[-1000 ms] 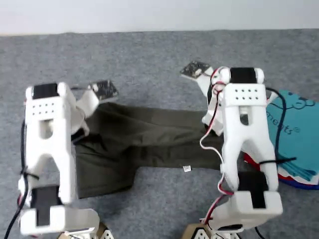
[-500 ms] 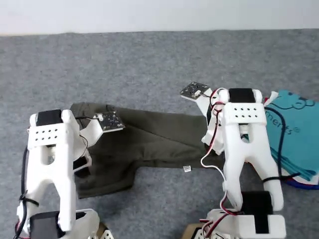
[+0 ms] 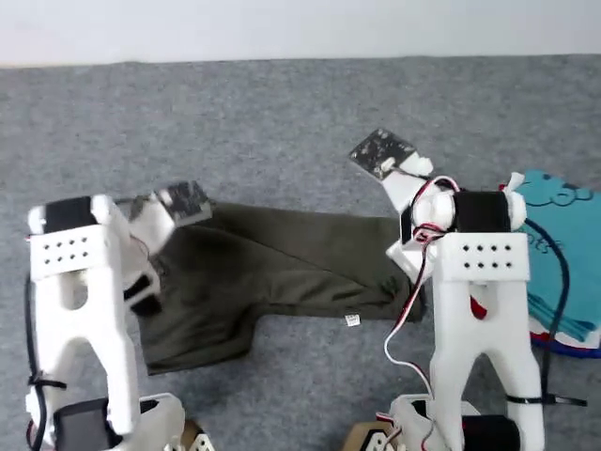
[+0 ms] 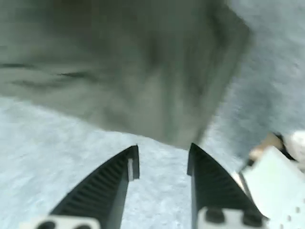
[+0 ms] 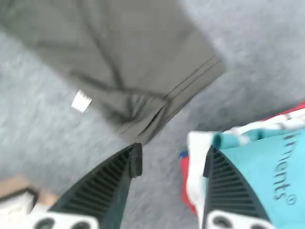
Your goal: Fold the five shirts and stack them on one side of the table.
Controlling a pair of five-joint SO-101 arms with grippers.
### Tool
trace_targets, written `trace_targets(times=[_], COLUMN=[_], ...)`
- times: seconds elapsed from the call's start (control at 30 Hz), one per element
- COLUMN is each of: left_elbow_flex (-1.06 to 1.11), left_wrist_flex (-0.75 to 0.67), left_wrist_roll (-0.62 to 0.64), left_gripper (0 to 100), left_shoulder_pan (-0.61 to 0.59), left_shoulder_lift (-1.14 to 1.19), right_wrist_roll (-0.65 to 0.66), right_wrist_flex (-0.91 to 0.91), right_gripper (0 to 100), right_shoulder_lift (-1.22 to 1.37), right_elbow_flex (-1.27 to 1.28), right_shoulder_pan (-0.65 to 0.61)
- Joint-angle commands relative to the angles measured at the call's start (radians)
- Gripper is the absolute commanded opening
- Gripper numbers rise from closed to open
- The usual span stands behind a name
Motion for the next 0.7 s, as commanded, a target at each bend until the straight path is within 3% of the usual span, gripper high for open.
trace_targets(times=[0.0,0.13,0.27,0.43,0.67], left_elbow_flex=[-0.108,-0.074,0.018,0.084,0.124], left_wrist_flex=[-0.123,-0.342,-0.471,-0.494,-0.477], left_wrist_roll=[0.19,0.367,0.442,0.462,0.417], left_gripper=[14,8,8,8,8], left_shoulder_pan=[-0.002,0.003,0.046,0.091,0.091], left_shoulder_lift=[-0.029,-0.012,0.048,0.15,0.262], right_wrist_roll=[-0.114,-0.222,-0.239,-0.241,-0.238], right_wrist_flex=[-0.151,-0.32,-0.46,-0.556,-0.536], right_gripper=[19.5,8.0,0.9,1.0,1.0], right_shoulder_lift=[-0.01,0.097,0.263,0.496,0.826], right_elbow_flex=[-0.006,-0.006,-0.008,-0.06,-0.27], right_shoulder_pan=[0.007,0.005,-0.022,-0.054,-0.027])
